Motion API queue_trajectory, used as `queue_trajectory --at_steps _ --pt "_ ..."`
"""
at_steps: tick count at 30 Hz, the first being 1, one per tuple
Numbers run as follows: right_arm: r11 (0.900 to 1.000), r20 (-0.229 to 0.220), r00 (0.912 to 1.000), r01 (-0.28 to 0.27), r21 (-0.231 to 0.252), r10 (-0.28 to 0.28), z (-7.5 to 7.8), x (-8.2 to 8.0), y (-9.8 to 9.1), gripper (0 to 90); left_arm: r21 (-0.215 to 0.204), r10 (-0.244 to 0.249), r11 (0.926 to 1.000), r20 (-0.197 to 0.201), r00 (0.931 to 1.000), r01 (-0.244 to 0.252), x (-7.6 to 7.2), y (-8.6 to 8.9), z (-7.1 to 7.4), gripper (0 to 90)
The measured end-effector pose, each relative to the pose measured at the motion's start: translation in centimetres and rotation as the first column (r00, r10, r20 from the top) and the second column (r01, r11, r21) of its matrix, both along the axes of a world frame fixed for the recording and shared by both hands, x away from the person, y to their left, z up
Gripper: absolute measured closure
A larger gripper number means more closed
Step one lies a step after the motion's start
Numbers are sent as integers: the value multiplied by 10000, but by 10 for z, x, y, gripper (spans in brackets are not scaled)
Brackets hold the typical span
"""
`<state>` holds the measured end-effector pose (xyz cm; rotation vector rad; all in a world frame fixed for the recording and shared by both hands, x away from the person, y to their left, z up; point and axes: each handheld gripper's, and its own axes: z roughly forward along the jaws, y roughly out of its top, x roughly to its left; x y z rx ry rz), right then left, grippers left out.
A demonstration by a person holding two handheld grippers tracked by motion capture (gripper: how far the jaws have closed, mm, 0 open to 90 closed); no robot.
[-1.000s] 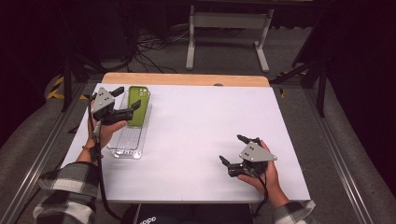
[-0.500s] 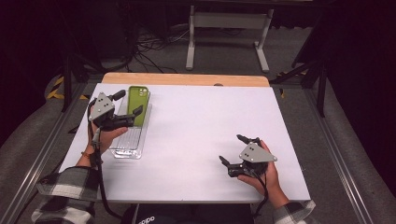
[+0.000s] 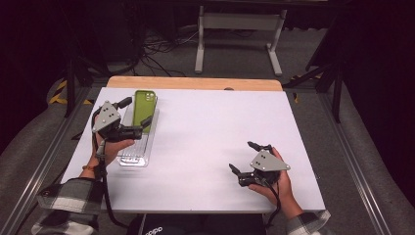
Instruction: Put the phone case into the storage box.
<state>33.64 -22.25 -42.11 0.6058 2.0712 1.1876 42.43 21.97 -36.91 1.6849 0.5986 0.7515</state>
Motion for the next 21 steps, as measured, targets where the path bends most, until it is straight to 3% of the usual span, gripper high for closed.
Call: queue_trajectory --at_steps 21 --pt "10000 52 10000 -56 -27 57 1 -2 1 89 -60 -143 9999 98 9998 144 -23 -8 -3 61"
